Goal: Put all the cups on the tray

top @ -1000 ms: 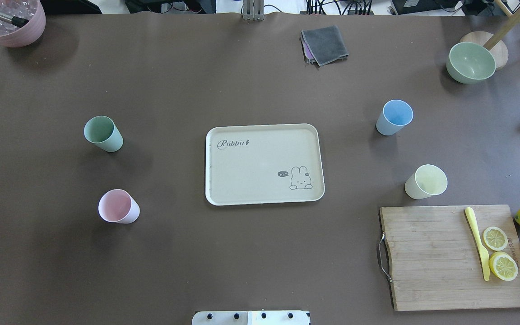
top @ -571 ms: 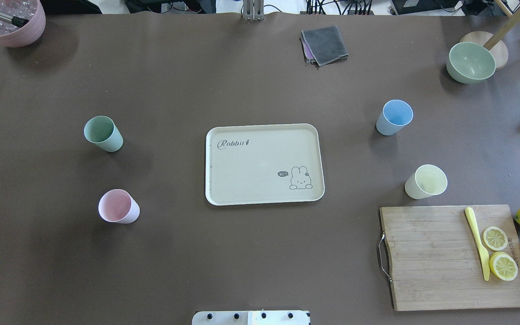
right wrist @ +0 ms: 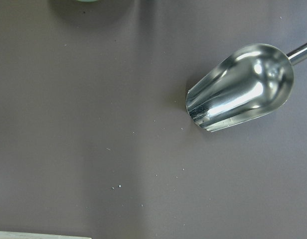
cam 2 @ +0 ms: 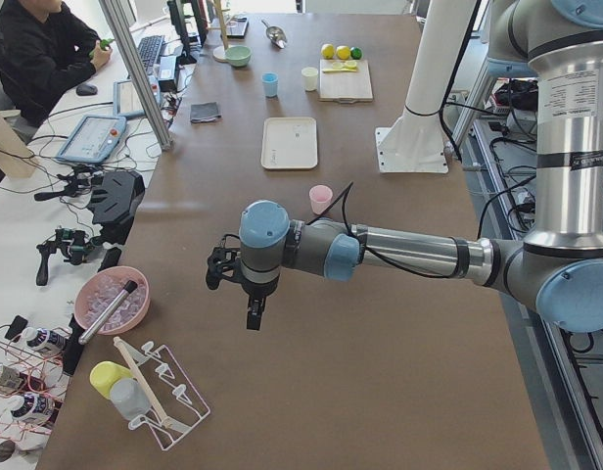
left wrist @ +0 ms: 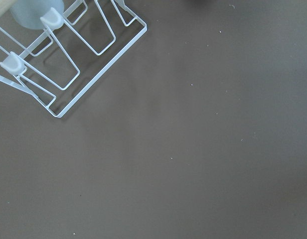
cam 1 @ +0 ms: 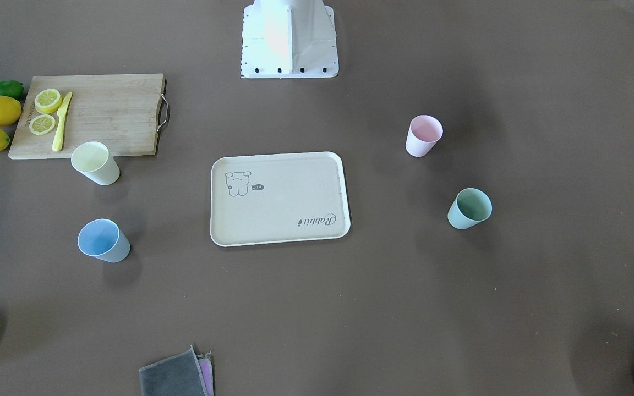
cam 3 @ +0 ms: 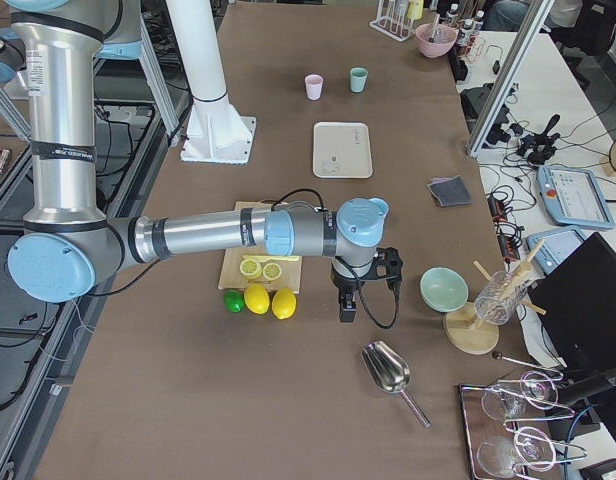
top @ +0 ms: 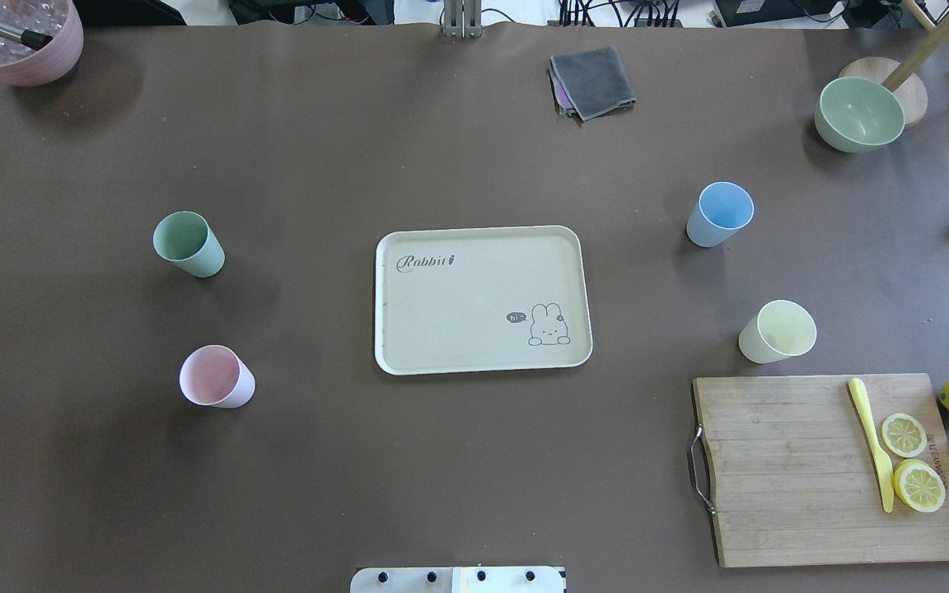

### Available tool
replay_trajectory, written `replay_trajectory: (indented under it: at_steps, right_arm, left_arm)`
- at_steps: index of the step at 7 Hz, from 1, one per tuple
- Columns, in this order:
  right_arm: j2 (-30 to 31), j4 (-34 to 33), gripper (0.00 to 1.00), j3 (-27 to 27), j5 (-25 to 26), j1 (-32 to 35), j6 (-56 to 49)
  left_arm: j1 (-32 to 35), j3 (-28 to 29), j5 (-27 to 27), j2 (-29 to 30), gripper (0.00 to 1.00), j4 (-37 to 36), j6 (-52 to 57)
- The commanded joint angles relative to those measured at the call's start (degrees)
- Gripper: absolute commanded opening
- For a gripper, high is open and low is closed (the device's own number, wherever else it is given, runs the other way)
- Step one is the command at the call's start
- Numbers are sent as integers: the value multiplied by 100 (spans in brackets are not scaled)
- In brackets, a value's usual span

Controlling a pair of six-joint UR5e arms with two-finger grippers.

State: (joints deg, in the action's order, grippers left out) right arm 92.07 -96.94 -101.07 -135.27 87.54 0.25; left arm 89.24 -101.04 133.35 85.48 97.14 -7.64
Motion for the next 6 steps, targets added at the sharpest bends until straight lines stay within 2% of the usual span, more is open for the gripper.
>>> replay_trajectory:
  at_steps: [1,4,5,6]
  right_arm:
    - [-4,0,100,-9,1,0,10]
    - [-57,18,100,-79,-87,-52,10]
    - [-118,139,100,-141,-87,-270,97]
    - [-293,193,100,-254,-52,-525,550]
  left_arm:
    - [-12,13,15,73,98,59,-27]
    - [-327,23,24,259,98,68,-36]
    - [-355,31,33,250,98,338,-10]
    - [-355,153,42,206,98,1010,-36]
